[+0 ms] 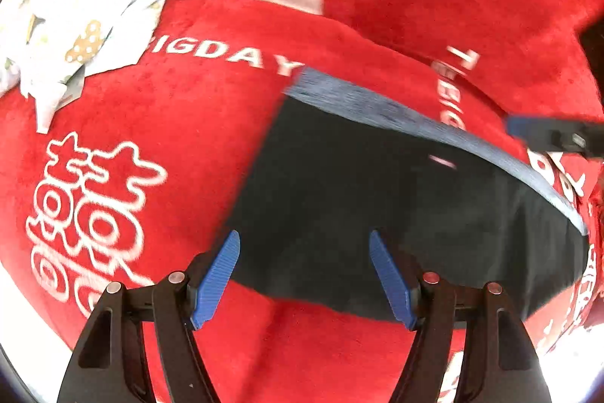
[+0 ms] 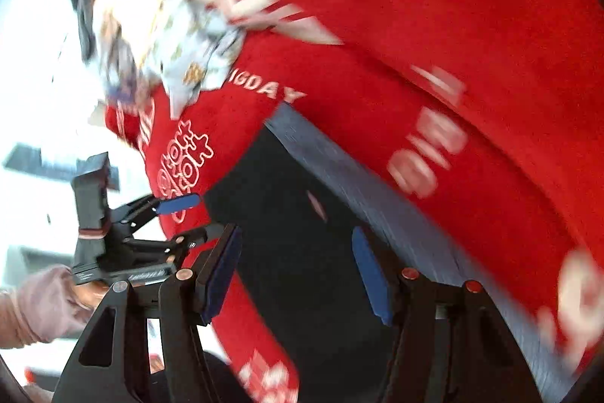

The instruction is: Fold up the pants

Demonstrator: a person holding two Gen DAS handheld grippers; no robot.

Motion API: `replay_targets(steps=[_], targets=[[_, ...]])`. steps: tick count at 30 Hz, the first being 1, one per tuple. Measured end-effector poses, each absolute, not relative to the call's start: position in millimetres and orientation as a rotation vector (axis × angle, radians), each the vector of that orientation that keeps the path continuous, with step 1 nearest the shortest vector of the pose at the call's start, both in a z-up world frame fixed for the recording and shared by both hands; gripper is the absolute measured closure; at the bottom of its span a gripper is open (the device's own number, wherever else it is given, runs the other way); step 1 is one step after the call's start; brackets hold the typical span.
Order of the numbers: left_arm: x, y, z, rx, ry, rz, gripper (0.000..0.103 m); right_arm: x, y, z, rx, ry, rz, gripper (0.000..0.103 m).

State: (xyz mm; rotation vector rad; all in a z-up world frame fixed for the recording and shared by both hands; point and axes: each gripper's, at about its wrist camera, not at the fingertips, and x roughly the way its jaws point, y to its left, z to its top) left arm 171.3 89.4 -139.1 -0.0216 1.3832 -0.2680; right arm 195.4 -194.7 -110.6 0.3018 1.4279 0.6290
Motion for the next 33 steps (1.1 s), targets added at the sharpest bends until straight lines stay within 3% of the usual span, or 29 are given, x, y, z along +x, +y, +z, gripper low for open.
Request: replay_targets(steps=[4,10,11,12,13,14,15,21,25,28,33], targets=[[184.3,105.3,-162.9,-0.087,1.402,-0.35,0.03,250.8,-127.1,-152.0,0.093,1.489,0.677,0.038],[186.3,112.1,-181.1,-0.155,1.407,-0.476,0.03,287.1,-89.2,-191.0,0.012,1.571,0.672,0.039],[185.3,111.6,-181.3,-0.157,1.399,-0.482,0.03,290.8,-87.5,-196.3,0.029,1.595,0.677,0.047],[184.8,112.4,-180.7,-0.161,1.395,-0.486,0.03,292.7,-85.2,-199.7,0.042,1.615,0.688,0.072],[184.5,113.7,-180.7,-0.171,1.392,-0.492,0.03,294.2,-82.9,-202.7,0.039,1.632,0.691,0.085],[184.3,115.2,-180.5,-0.186,1.391,-0.495,0.03,294.1,-80.7,-204.5,0.021,1.644,0.686,0.095],[183.9,116.8,-179.9,-0.203,1.395,-0.499,0.03,292.2,-80.2,-202.5,0.014,1.645,0.704,0.096],[169.7,123.1,-166.1,-0.178,1.392,-0.501,0.03,284.8,-66.5,-164.8,0.043,1.607,0.841,0.097],[167.9,126.5,-168.2,-0.144,1.405,-0.426,0.03,294.1,-59.7,-190.2,-0.034,1.622,0.712,0.097],[174.7,129.2,-157.0,-0.178,1.379,-0.384,0.03,292.9,-61.4,-223.6,-0.009,1.674,0.612,0.089],[191.3,102.7,-133.7,-0.141,1.321,-0.414,0.03,277.6,-97.9,-194.4,0.144,1.592,0.492,0.083]])
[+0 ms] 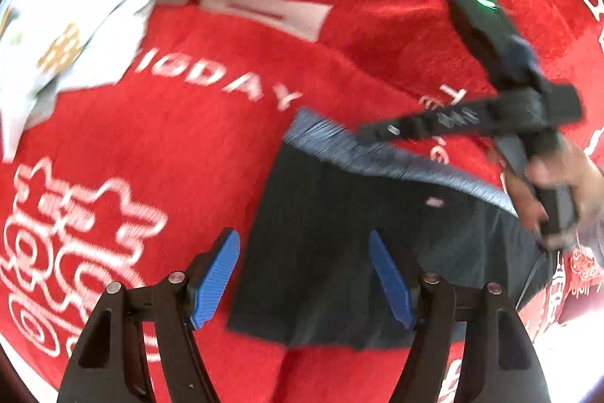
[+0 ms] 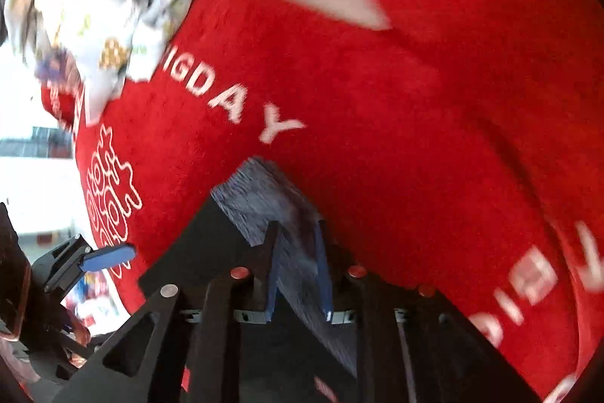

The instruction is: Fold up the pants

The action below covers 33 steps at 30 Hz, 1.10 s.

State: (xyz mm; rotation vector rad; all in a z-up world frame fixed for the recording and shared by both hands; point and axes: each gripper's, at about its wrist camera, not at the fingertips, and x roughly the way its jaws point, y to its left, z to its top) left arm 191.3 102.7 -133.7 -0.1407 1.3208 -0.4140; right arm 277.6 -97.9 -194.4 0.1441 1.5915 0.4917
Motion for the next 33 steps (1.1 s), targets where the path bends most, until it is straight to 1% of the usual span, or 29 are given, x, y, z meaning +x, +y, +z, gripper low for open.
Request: replay_targets(steps=[2,5,9,10,11,13,15,16,17,18,20,24,25,27,28,29,31,33], targets=[[201.6,81.5,-135.6,-0.126,1.329,-0.42,0.03,259.6,-127.1,-172.7,0.233,1.555,0.45,0.083],[213.1,50.6,-144.3,-0.11,1.336,-0.423,0.03,230.7,-163.5,-159.9,0.353,1.558,0.422,0.083],[228.6,18.9,-178.3,-0.029,1.369,-0.322,0.03,204.4,-198.3,-178.0,0.345,1.574,0.301,0.083],[229.6,15.1,-180.0,-0.022,1.355,-0.304,0.029,199.4,-213.7,-183.4,0.343,1.556,0.231,0.083],[229.4,10.5,-175.8,0.002,1.329,-0.289,0.028,194.0,-226.2,-185.8,0.35,1.539,0.167,0.084],[229.7,4.8,-171.7,0.061,1.332,-0.274,0.028,184.7,-260.3,-181.0,0.419,1.493,0.053,0.083],[226.3,5.8,-160.7,0.073,1.345,-0.27,0.028,169.3,-287.9,-173.0,0.497,1.46,0.012,0.08],[224.8,4.4,-155.6,0.071,1.344,-0.279,0.028,153.1,-306.4,-163.1,0.595,1.431,0.035,0.079],[217.1,2.5,-144.3,0.073,1.336,-0.301,0.028,143.7,-315.0,-157.0,0.647,1.419,0.049,0.074],[211.5,0.7,-138.2,0.074,1.335,-0.317,0.028,125.4,-326.6,-148.6,0.716,1.406,0.066,0.065],[191.1,-10.9,-123.2,0.066,1.343,-0.375,0.028,81.5,-342.6,-133.9,0.837,1.381,0.087,0.055],[147.6,-42.1,-119.7,0.077,1.389,-0.451,0.028,-0.4,-350.2,-135.0,1.073,1.386,0.082,0.055],[139.2,-49.5,-125.9,0.084,1.406,-0.457,0.028,-26.3,-350.7,-141.5,1.153,1.385,0.065,0.055],[127.4,-55.1,-143.3,0.073,1.46,-0.441,0.028,-52.0,-349.1,-151.6,1.223,1.385,0.031,0.055],[121.4,-53.9,-148.4,0.065,1.453,-0.417,0.028,-66.0,-348.8,-160.0,1.256,1.387,-0.001,0.055],[117.2,-53.2,-147.2,0.074,1.425,-0.416,0.028,-70.6,-347.5,-166.4,1.281,1.377,-0.011,0.053],[111.7,-55.0,-146.7,0.114,1.425,-0.422,0.028,-81.1,-352.8,-175.1,1.364,1.318,-0.009,0.053],[111.9,-54.5,-146.4,0.127,1.429,-0.43,0.028,-82.0,-354.6,-180.4,1.387,1.281,-0.002,0.053]])
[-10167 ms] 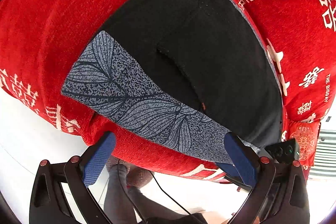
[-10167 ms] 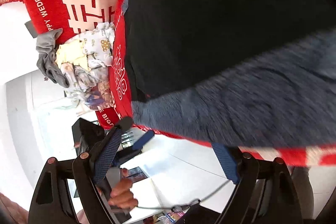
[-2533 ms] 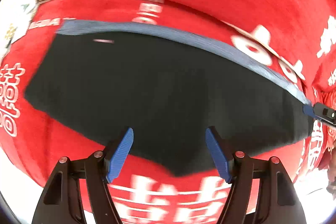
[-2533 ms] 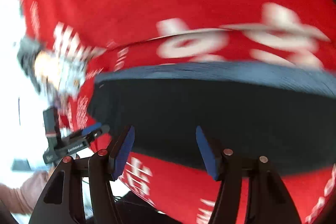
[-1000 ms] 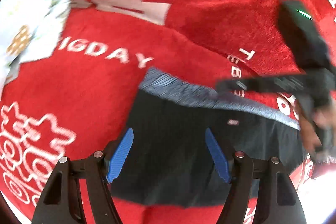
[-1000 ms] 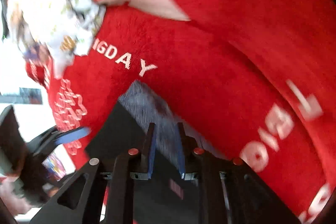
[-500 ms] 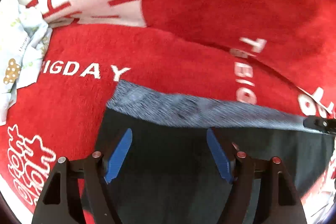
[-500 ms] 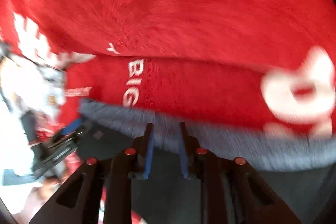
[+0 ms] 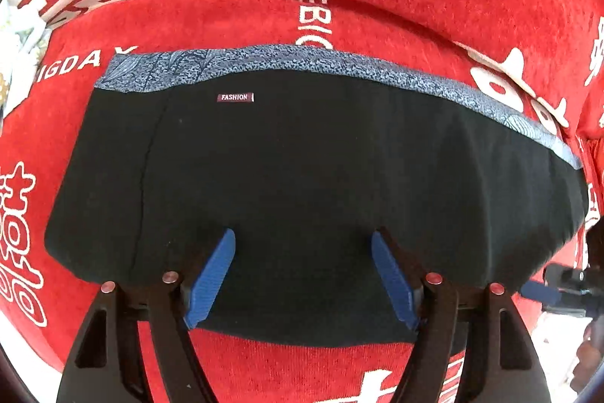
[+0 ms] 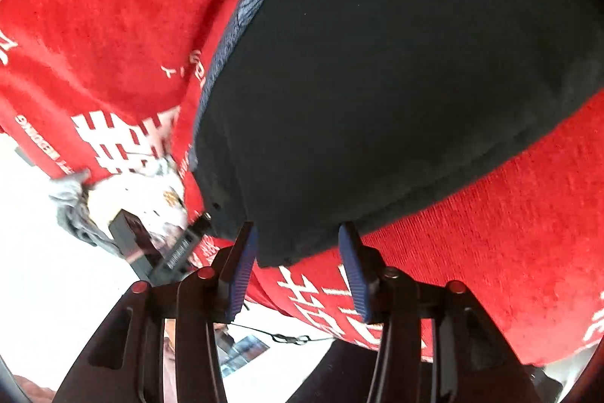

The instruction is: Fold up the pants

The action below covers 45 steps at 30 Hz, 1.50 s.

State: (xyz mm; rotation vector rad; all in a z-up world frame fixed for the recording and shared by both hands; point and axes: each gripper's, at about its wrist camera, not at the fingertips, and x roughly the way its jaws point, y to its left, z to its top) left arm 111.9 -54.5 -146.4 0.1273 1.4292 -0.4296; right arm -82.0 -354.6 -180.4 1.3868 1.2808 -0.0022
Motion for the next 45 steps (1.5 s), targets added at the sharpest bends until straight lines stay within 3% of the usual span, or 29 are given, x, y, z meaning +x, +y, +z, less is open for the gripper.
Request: replay_targets(steps=[5,7,8,12,15,17,20,22,26,32,34,36,38,42,45], targets=[[108.1,-56.8,-149.5,0.151,1.435,-0.436,0.024,-74.8,-346.7,-194.2,1.429,1.265,0.001,0.053],[105.1,-58.9,-149.7,0.175,1.426,-0.431,0.024,-72.6,-346.6,-195.2,1.418,1.271,-0.017,0.074],[104.1,-59.2,-149.7,0.183,1.422,-0.43,0.024,-69.1,-346.8,-190.5,1.373,1.283,-0.033,0.095],[101.1,-60.1,-151.3,0.192,1.411,-0.438,0.024,-66.7,-344.4,-151.3,1.147,1.275,0.001,0.095],[95.6,-64.3,-152.5,0.245,1.391,-0.439,0.024,-73.0,-330.4,-171.7,0.996,1.409,-0.072,0.095],[95.6,-65.6,-150.8,0.261,1.403,-0.431,0.024,-82.0,-334.8,-176.6,1.06,1.38,-0.08,0.094],[95.6,-64.5,-141.6,0.238,1.432,-0.438,0.024,-97.3,-350.0,-165.0,1.119,1.379,-0.096,0.07],[91.4,-70.8,-128.3,0.223,1.414,-0.457,0.024,-110.8,-368.3,-151.2,1.113,1.344,-0.115,0.064],[76.1,-98.8,-111.5,0.179,1.397,-0.529,0.024,-141.8,-429.4,-127.2,1.152,1.219,-0.261,0.06],[45.8,-142.3,-149.1,0.208,1.491,-0.533,0.024,-179.9,-501.2,-135.2,1.32,1.062,-0.45,0.06],[34.4,-148.7,-148.3,0.283,1.44,-0.541,0.024,-185.3,-511.2,-147.0,1.378,1.047,-0.463,0.06],[33.7,-151.0,-149.2,0.301,1.442,-0.543,0.024,-177.3,-515.3,-150.0,1.395,1.055,-0.46,0.085],[36.6,-150.9,-150.3,0.293,1.46,-0.547,0.024,-172.3,-518.8,-142.0,1.314,1.073,-0.448,0.095],[36.8,-160.0,-153.3,0.349,1.449,-0.546,0.023,-171.9,-520.1,-139.1,1.107,1.189,-0.492,0.096],[39.8,-165.6,-154.1,0.362,1.465,-0.524,0.023,-194.3,-536.6,-135.6,1.114,1.171,-0.541,0.096]])
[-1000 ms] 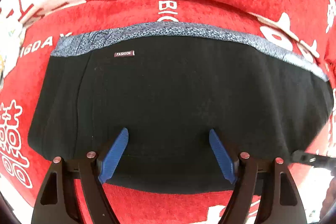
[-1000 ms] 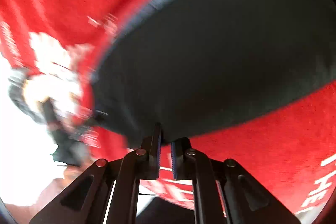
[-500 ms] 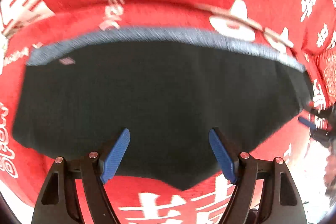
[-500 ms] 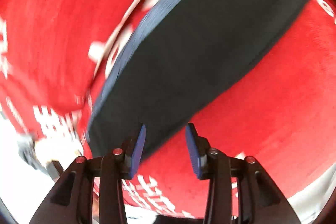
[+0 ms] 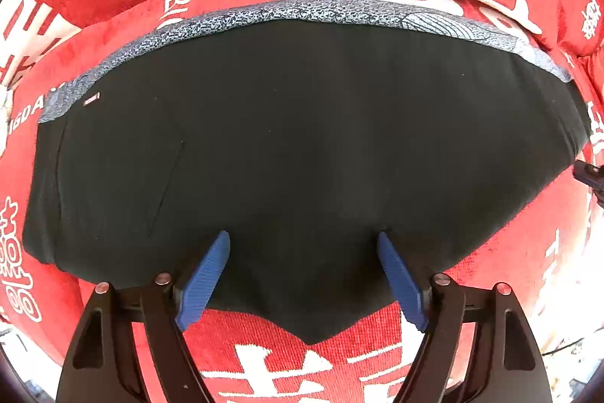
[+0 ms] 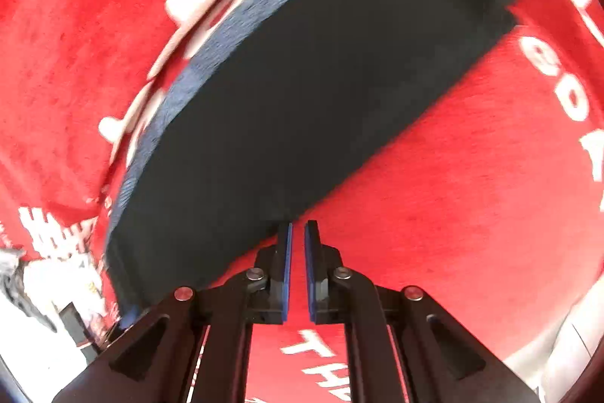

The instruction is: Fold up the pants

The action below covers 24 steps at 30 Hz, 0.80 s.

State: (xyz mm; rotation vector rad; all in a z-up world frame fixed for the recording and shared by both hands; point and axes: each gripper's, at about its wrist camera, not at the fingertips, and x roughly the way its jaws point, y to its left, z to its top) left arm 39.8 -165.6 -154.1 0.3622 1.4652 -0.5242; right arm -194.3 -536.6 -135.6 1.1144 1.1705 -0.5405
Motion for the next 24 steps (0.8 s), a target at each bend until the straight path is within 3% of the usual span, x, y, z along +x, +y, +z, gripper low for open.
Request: replay_targets(steps=[2,4,5,6,7,13,16,18,24], targets=[[44.2,-172.7,-150.2,0.35,1.494,-0.51,0.023,-217.9,-555.2,-132.1,1.211,1.088,-0.553,0.092],[48.8,-182.0,-141.3,0.304,1.502,-0.522,0.023,-243.4,-581.9,-129.7,1.309,1.01,-0.605,0.076],[48.8,-191.2,-134.2,0.296,1.488,-0.539,0.023,-253.1,-593.9,-128.2,1.327,0.981,-0.64,0.058],[48.1,-200.9,-129.2,0.3,1.472,-0.554,0.023,-264.4,-605.6,-126.3,1.338,0.942,-0.679,0.048],[46.5,-213.0,-124.2,0.304,1.454,-0.574,0.023,-272.8,-620.2,-125.6,1.349,0.893,-0.708,0.046],[35.8,-307.4,-125.7,0.283,1.424,-0.67,0.023,-283.0,-675.2,-149.5,1.449,0.804,-0.738,0.047],[25.0,-350.4,-129.2,0.268,1.409,-0.702,0.023,-285.2,-690.3,-151.2,1.453,0.804,-0.757,0.065],[15.6,-370.0,-134.4,0.288,1.406,-0.72,0.023,-283.3,-688.7,-152.3,1.456,0.841,-0.768,0.091],[-11.7,-386.9,-153.5,0.434,1.372,-0.726,0.022,-294.8,-686.8,-148.2,1.308,0.942,-0.768,0.094]])
